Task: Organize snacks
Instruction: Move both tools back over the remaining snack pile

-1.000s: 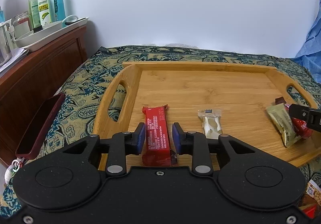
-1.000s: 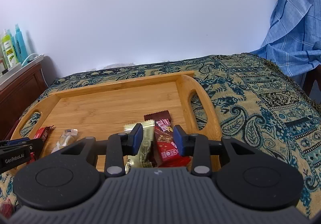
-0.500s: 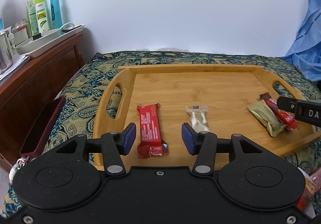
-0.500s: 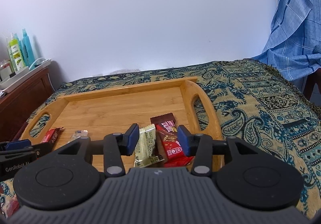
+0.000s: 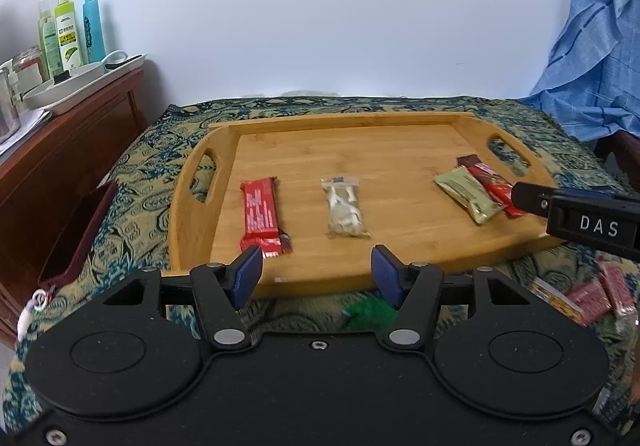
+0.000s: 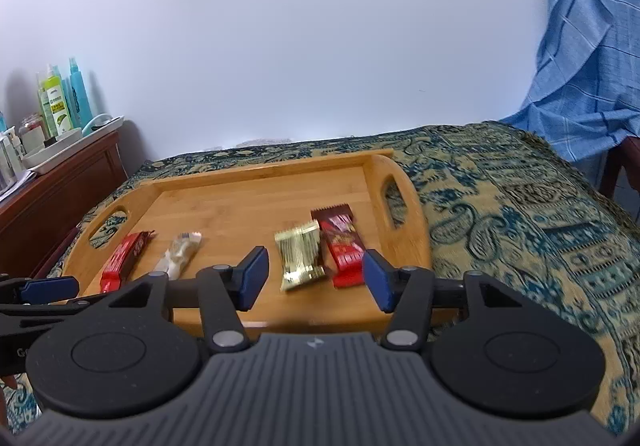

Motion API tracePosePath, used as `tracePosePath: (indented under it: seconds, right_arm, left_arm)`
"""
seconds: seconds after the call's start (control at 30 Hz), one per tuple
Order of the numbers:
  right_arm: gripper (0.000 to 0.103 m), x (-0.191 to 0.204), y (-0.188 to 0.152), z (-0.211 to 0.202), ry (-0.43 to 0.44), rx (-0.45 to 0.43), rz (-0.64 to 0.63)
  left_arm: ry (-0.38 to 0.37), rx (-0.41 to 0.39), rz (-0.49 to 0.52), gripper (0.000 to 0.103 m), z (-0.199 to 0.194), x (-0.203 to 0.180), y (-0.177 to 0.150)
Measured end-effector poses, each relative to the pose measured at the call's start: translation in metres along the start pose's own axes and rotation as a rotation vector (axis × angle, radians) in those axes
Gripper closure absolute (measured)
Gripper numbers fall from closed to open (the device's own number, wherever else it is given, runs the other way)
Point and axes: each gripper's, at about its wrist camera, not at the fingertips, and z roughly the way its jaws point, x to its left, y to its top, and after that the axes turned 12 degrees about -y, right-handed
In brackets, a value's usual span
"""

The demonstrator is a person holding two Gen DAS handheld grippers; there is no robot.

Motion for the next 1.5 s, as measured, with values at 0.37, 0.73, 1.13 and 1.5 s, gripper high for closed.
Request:
tracePosePath:
  seconds: [0.37, 0.73, 1.13, 1.5]
  right_arm:
    - [0.028, -0.026, -0.038, -0.035, -0.035, -0.022, 0.056]
    - [0.024, -0.022, -0.087, -0.081, -0.094, -0.079, -0.063]
    - [0.024, -0.016, -0.112, -0.098, -0.059, -0.085, -0.059]
    - [0.024, -0.012, -0.118, -0.098, -0.057, -0.084, -0.068]
  left_arm:
    - [-0.032, -0.020, -0.023, 0.031, -0.030, -0.009, -0.034]
    - [-0.018, -0.069, -0.042, 0.021, -0.056, -0.010, -0.071]
    - [-0.036, -0.052, -0.039, 0.021, -0.067, -0.016, -0.095]
    - [0.088, -0.046, -0.025, 0.019, -0.061, -0.016, -0.099]
